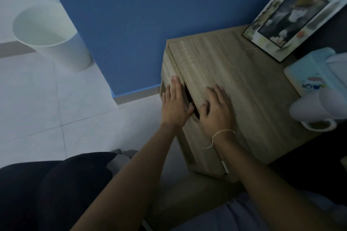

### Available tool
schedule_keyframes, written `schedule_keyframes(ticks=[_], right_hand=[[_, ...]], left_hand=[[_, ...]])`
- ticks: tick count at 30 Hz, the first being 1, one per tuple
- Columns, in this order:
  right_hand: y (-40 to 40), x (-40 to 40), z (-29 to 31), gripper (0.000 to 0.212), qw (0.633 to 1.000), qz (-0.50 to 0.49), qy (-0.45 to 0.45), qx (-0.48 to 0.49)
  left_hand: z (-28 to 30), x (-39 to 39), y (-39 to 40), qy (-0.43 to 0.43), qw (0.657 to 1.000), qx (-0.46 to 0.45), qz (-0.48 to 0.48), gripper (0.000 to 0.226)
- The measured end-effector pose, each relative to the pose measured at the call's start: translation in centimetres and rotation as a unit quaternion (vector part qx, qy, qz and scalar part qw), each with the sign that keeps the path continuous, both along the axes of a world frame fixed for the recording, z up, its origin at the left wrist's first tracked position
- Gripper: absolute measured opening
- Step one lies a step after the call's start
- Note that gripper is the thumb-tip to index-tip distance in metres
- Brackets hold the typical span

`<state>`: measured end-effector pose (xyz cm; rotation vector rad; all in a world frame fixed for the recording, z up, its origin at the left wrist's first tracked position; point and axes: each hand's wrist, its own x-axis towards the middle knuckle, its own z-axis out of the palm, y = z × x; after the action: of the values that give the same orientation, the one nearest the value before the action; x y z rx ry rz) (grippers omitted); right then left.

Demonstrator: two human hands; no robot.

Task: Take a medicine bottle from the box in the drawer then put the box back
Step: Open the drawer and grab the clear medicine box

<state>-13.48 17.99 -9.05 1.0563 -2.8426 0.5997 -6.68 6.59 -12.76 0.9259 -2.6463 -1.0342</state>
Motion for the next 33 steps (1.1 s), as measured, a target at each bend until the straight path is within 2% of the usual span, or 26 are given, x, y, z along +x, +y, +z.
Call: schedule_keyframes(ticks=[6, 10, 14, 18, 33], right_hand=[[0.0, -0.3, -0.2, 0.056, 0.999, 0.012, -0.007, 0.041], [0.1, -0.3, -0.2, 0.06, 0.996, 0.022, -0.008, 0.084], [0.0, -0.2, 0.2, 0.062, 0.995, 0.028, -0.018, 0.091], [-0.2, -0.2, 0.2, 0.053, 0.996, 0.02, -0.017, 0.083], [0.0, 0.5, 0.9, 0.052, 0.997, 0.021, -0.014, 0.077]], left_hand=[[0.7, 3.5, -1.8, -0.047, 0.986, -0.151, -0.048, 0.083], [1.0, 6.5, -3.4, -0.095, 0.975, -0.192, -0.062, 0.077], [1.8, 9.3, -4.9, -0.12, 0.971, -0.197, -0.069, 0.066], [2.6, 11.7, -6.1, -0.135, 0.97, -0.189, -0.066, 0.058], [4.3, 16.7, -7.7, -0.205, 0.962, -0.174, -0.037, 0.056]])
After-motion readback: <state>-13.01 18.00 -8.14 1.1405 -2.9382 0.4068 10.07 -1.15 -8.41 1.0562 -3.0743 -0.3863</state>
